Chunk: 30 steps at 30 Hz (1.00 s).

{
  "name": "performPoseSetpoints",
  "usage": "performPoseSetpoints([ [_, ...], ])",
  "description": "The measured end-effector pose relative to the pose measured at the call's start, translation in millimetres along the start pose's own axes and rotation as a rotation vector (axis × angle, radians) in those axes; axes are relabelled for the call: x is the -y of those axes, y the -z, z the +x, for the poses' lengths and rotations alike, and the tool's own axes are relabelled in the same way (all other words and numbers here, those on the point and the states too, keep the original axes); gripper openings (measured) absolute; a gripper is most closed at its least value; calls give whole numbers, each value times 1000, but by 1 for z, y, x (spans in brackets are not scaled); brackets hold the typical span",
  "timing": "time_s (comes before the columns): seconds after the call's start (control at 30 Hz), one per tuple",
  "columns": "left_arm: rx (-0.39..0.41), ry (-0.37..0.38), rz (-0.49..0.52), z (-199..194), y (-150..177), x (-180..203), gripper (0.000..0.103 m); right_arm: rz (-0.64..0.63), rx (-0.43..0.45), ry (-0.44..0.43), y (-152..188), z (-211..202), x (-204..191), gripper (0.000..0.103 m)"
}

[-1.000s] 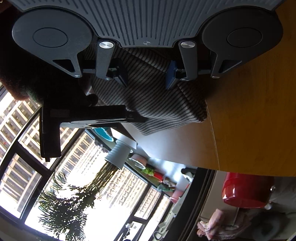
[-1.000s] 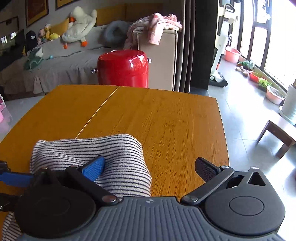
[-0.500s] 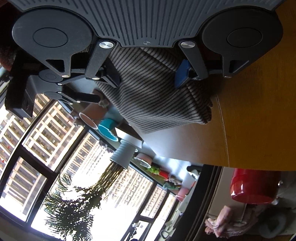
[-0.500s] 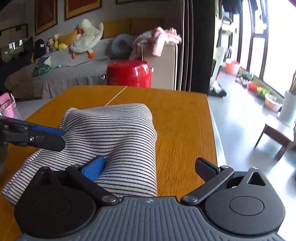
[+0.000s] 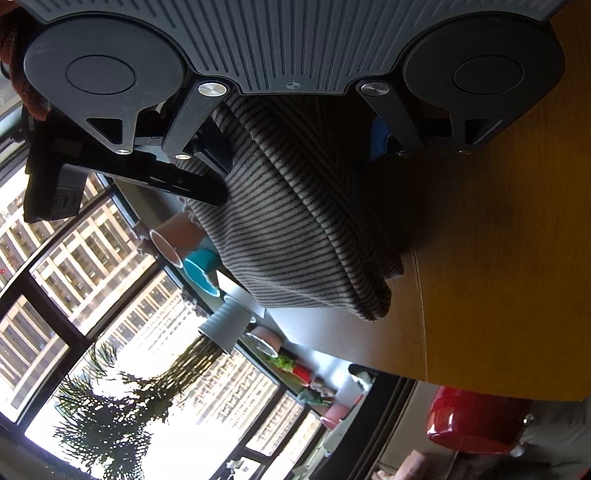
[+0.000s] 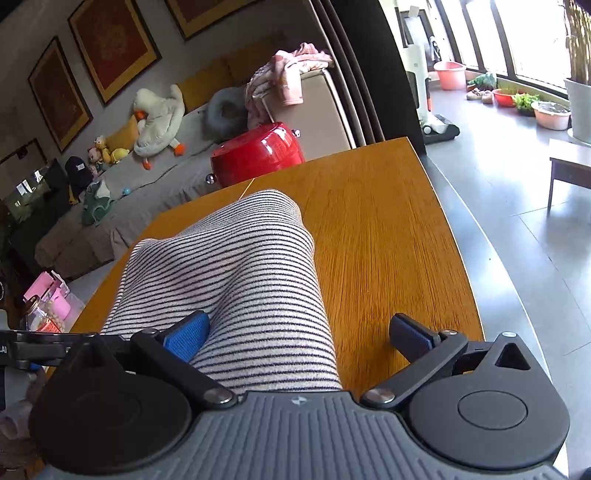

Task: Fold clothes

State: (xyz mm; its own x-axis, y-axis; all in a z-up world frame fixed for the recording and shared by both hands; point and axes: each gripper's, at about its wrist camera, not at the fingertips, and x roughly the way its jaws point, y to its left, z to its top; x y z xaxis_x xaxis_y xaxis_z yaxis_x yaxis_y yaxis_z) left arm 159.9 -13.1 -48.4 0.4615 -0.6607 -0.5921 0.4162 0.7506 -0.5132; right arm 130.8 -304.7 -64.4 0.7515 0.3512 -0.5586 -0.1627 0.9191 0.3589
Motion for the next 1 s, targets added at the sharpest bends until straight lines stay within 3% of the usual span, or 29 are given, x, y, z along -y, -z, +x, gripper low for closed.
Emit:
performPoseSetpoints([
  [0.13, 1, -10, 21, 3, 0, 3, 70, -122, 69, 31, -10, -13, -14, 103],
  [0.23, 5, -11, 16, 3, 1, 0, 68, -153, 10, -23, -17, -6, -21, 103],
  [0.3, 12, -18, 20, 2, 3, -1, 67, -188, -48, -35, -14, 7, -28, 97],
  [0.4, 31, -34, 21, -4, 3, -5, 66, -158, -69, -71, -13, 17, -40, 95],
  [0.77, 149, -237, 14, -60, -20, -72, 65, -242, -86, -146, -30, 101, -131, 95],
  [1.0, 190, -277, -42, -77, -45, -120, 65, -272, -92, -178, -49, 153, -169, 95],
])
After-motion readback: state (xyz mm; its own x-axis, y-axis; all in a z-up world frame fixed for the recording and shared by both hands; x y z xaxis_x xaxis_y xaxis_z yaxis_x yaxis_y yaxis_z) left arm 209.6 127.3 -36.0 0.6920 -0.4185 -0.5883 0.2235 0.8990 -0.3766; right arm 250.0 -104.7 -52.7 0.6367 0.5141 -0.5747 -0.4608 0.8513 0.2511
